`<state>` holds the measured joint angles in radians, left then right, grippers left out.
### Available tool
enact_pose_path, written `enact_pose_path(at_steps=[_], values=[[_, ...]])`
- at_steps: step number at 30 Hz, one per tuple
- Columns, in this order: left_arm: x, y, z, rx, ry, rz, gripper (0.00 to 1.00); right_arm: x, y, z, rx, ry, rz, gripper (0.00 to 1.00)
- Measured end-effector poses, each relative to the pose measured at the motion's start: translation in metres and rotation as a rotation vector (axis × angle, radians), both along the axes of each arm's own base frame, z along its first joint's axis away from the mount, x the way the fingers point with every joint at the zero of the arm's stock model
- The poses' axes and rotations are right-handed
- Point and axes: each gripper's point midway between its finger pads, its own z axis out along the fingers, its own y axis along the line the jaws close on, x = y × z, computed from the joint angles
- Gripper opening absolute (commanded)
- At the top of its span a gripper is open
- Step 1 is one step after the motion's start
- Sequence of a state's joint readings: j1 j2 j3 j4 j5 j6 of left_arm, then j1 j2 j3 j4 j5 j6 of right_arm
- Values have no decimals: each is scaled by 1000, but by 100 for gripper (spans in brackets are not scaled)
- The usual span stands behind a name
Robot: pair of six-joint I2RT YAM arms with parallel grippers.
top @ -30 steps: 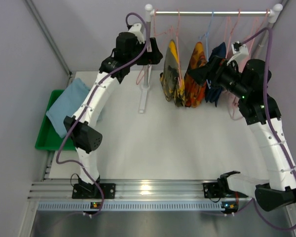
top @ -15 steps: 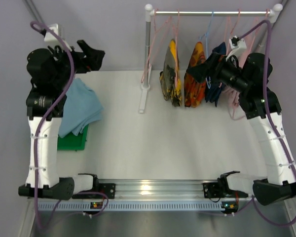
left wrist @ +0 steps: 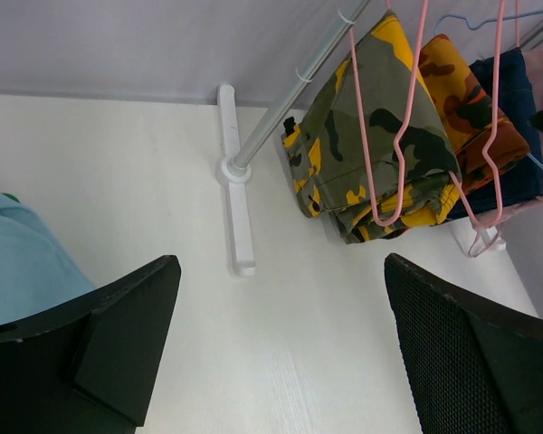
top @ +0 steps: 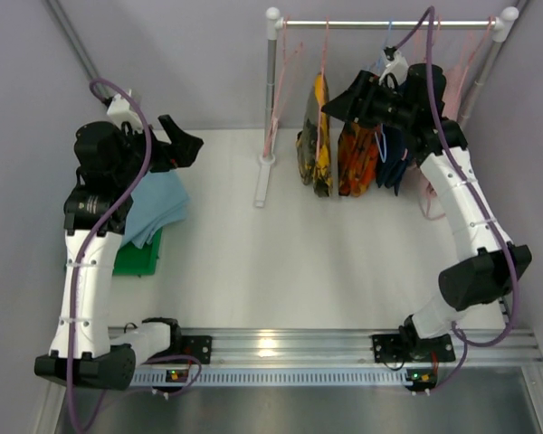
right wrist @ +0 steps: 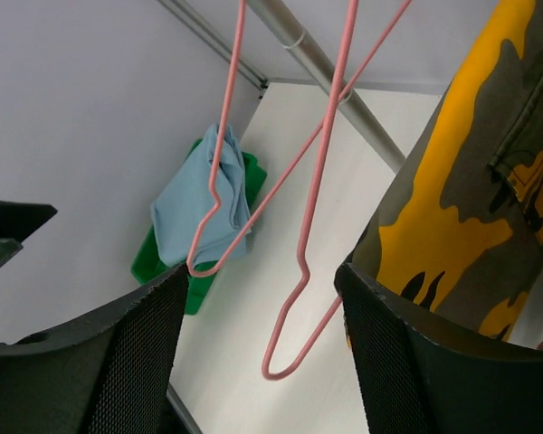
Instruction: Remove the trousers from the hanger
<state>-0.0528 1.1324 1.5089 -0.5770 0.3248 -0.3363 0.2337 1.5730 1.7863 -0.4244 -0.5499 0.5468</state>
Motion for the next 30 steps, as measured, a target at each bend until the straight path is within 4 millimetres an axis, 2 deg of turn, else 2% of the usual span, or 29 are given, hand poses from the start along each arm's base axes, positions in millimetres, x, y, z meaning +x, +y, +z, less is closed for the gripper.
enact_pose_path(at_steps=[6, 14, 20, 23, 25, 30], values=[[-1, 0, 1, -13, 4, 3, 99, 33, 17, -19, 42, 53, 24, 64], [2, -1, -2, -17, 14, 4, 99, 48, 44, -43, 58, 104, 64, 60], [5, -1, -5, -25, 27, 6, 99, 52, 58, -44, 90, 100, 87, 52], [6, -1, -11, -25, 41, 6, 99, 56, 61, -44, 110, 102, 90, 45], [7, -2, -14, -26, 49, 6, 99, 58, 63, -44, 126, 105, 97, 36], [10, -2, -19, -27, 63, 7, 99, 59, 69, -37, 178, 113, 125, 29]])
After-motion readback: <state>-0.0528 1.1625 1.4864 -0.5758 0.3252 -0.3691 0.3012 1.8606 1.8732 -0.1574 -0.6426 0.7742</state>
